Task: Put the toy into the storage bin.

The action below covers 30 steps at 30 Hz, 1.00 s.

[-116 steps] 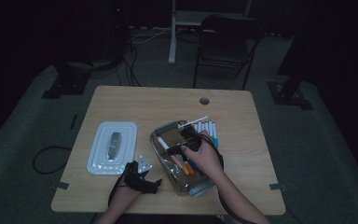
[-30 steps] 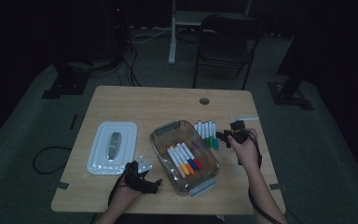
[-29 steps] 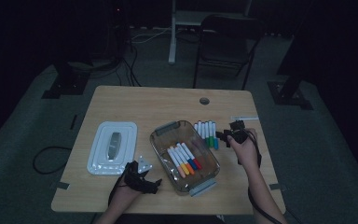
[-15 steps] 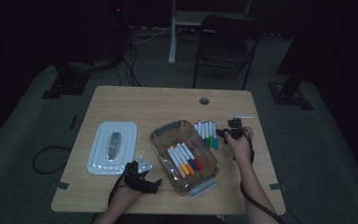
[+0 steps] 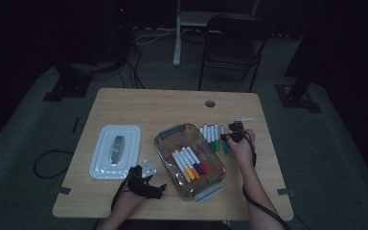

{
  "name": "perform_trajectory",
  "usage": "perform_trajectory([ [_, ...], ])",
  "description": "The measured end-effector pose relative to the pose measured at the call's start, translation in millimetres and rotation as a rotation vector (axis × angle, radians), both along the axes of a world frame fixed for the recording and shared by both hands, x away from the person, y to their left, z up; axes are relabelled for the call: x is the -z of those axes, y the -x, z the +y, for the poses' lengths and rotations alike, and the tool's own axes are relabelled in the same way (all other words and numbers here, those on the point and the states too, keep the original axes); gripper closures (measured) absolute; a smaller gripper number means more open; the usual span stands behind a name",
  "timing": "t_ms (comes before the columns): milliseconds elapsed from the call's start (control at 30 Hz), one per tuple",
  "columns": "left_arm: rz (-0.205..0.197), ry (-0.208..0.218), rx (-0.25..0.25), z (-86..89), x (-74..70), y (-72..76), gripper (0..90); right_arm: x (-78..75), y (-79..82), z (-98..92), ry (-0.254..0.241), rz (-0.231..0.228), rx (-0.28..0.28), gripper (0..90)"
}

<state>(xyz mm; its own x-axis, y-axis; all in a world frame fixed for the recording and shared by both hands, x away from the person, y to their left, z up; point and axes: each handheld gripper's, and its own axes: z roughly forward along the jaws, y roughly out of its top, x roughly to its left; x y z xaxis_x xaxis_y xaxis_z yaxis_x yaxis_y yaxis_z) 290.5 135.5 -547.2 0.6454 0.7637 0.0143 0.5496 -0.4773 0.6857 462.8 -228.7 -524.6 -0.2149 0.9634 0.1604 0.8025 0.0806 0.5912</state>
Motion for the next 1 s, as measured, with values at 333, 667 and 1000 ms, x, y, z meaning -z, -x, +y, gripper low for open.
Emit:
perform_trajectory([
  [333,0.000,0.000,-0.001,-0.1,0.0,0.1,1.9,-0.3,1.1,-6.8,0.049,0.020,0.044,76.5],
  [667,0.000,0.001,0.000,-0.1,0.0,0.1,1.9,-27.3,17.9,-20.5,-0.072,0.015,0.068,76.5],
  [1000,0.000,-0.001,0.000,0.0,0.0,0.0,1.9,-77.4,56.0,-13.4,-0.188,-0.035,-0.031,76.5],
])
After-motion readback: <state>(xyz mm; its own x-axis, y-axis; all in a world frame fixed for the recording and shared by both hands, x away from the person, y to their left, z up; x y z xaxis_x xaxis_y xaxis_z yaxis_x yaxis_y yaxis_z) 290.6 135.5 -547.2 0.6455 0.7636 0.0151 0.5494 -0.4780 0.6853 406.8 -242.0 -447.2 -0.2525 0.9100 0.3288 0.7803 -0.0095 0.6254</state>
